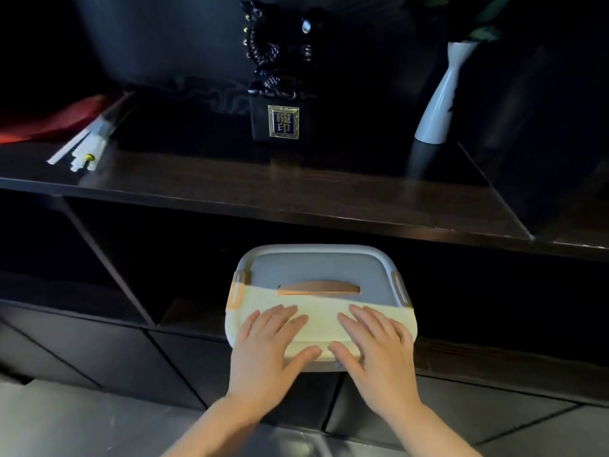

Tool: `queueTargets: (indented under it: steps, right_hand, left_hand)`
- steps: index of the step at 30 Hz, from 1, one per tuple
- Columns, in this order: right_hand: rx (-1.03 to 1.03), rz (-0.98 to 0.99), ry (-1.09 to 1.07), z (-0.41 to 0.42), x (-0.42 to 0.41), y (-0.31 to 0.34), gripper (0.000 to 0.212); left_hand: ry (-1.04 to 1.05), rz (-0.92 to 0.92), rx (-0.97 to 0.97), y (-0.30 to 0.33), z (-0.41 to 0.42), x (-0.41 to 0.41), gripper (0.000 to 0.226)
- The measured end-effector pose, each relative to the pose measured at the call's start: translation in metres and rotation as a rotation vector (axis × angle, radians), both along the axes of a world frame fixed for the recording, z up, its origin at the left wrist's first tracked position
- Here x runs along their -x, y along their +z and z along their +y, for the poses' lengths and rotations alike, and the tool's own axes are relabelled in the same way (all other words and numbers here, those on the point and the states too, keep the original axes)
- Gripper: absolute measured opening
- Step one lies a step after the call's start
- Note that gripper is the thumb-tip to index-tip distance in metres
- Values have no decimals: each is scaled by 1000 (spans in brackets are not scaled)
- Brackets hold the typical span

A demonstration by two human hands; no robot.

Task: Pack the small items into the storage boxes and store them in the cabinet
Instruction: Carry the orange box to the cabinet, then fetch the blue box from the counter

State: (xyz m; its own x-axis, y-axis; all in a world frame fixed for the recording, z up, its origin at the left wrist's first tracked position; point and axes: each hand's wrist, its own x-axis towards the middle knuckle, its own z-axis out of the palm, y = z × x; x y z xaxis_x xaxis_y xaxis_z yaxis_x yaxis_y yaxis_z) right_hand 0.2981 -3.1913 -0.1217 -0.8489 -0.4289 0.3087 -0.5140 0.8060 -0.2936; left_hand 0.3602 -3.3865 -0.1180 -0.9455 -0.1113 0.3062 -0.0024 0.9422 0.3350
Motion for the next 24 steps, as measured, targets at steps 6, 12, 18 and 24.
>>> queueTargets:
  steps: [6,12,18,24]
  right_hand:
    - [-74,-77,-41,-16,10,13,53]
    - [-77,-152,37,4,15,28,50]
    - [-45,-101,-284,113,-20,35,51]
    - [3,-79,-800,292,-92,49,45]
  left_hand:
    - [-24,-88,66,10,-15,22,62]
    - [-141,-47,-179,16,0,30,38]
    - [-446,-17,-156,39,103,49,34]
    - [-784,24,-83,59,287,62,34]
